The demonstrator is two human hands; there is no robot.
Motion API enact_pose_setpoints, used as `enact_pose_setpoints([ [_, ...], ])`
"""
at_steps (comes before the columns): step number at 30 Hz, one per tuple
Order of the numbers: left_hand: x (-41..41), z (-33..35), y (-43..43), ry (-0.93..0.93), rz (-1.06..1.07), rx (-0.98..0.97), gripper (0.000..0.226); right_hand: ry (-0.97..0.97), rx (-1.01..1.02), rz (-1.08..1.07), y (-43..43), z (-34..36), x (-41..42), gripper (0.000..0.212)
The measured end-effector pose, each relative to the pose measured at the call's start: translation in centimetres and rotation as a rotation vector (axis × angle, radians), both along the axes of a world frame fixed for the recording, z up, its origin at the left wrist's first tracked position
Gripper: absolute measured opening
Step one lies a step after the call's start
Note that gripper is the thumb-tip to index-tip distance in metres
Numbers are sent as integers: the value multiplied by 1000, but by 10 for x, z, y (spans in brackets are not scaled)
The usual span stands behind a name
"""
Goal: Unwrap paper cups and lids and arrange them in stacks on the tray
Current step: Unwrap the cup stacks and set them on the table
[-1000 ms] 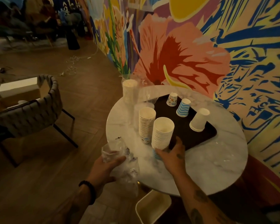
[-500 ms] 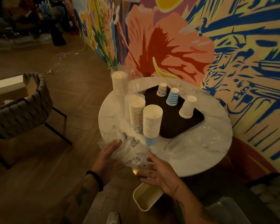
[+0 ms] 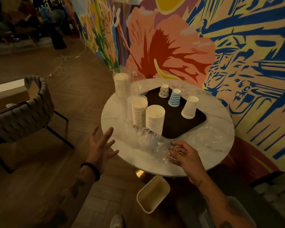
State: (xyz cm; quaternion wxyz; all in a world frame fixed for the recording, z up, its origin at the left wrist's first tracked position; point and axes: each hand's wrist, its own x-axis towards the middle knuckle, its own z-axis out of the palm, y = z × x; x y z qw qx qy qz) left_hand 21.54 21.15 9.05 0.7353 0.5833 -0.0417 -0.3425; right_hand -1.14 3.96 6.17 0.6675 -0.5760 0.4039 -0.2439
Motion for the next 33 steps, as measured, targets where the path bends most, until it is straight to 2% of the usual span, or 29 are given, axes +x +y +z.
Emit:
enact_pose_setpoints([
  [5,4,-8,-7,-16,-148,218,104,-13,-13,64,-8,1,-15,28],
  [7,2,-17,-6,-4,-167,289,99,-26,13,76,-9,0,-20,28],
  [9,-2,-24,-4,9,-183,337,78,-37,44,85,-9,-1,-26,29],
  [12,-6,-26,-3,-18,-205,380,33,-39,61,91,-10,-1,-34,28],
  [15,-5,-23,-2,-23,-188,353,19,-28,55,41,-15,-3,-42,27],
  [22,15,-14,12,-152,114,229,11,-19,106,-248,-49,-2,-74,22],
  [24,18,-10,14,-199,105,214,9,-27,127,-282,-55,1,-79,20],
  [27,18,-11,12,-327,57,279,19,-35,140,-303,-61,3,-82,17],
  [33,11,-12,10,-325,51,375,27,-92,128,-347,-71,9,-86,18],
])
